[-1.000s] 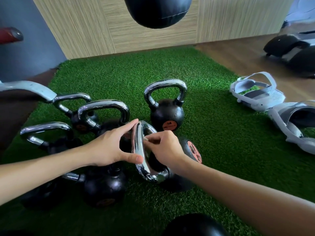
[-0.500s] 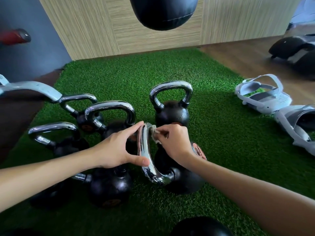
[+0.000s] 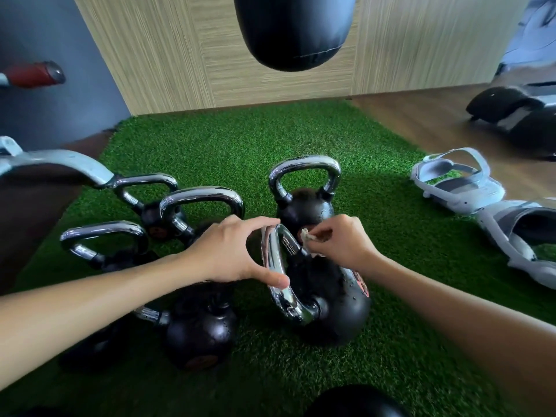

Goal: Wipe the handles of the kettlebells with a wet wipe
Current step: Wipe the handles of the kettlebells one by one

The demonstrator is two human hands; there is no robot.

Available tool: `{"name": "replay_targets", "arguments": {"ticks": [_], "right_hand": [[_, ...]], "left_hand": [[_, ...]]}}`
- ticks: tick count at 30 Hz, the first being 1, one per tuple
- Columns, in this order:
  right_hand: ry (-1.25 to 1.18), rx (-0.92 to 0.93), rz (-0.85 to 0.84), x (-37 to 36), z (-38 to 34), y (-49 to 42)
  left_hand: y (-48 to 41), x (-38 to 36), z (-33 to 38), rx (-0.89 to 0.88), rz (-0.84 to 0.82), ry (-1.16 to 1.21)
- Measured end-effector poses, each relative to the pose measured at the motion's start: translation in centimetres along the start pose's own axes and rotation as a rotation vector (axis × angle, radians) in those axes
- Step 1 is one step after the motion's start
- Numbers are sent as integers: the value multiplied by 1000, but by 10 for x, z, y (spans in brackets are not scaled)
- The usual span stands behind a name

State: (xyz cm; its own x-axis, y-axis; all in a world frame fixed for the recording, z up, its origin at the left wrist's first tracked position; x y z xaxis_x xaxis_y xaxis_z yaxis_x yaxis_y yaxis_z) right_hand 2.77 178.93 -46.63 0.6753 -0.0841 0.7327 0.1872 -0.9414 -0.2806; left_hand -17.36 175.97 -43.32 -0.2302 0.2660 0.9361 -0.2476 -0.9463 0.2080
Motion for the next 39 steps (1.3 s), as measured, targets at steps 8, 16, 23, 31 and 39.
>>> {"name": "replay_targets", "arguments": {"ticks": [8, 16, 23, 31, 39], "right_hand": [[-231, -343, 69, 61, 46, 58], [-335, -407, 144, 92, 39, 86], [-454, -451, 71, 81, 19, 97], [-27, -347, 93, 87, 3, 114], [133, -235, 77, 95, -5, 114]], "left_hand": [[-29, 10, 54, -224, 13, -334], [-64, 3, 134, -450, -6, -357], [-90, 9, 117, -427, -26, -117], [-99, -5, 110, -336, -215, 21], [-93, -12, 105, -335, -140, 122]]}}
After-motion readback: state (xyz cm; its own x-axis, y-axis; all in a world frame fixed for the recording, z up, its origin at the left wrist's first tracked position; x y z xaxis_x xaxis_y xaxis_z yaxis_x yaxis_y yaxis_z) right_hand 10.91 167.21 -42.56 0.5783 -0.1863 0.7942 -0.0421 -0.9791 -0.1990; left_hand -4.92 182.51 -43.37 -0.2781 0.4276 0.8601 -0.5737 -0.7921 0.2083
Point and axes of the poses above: each hand's wrist, its own y-axis away from the middle knuckle, its own x-axis out of the back of the hand, z = x × y, the point moved 9 cm from there along -y, towards the middle knuckle, and after that the axes turned 8 degrees about x, right-handed, at the moved point
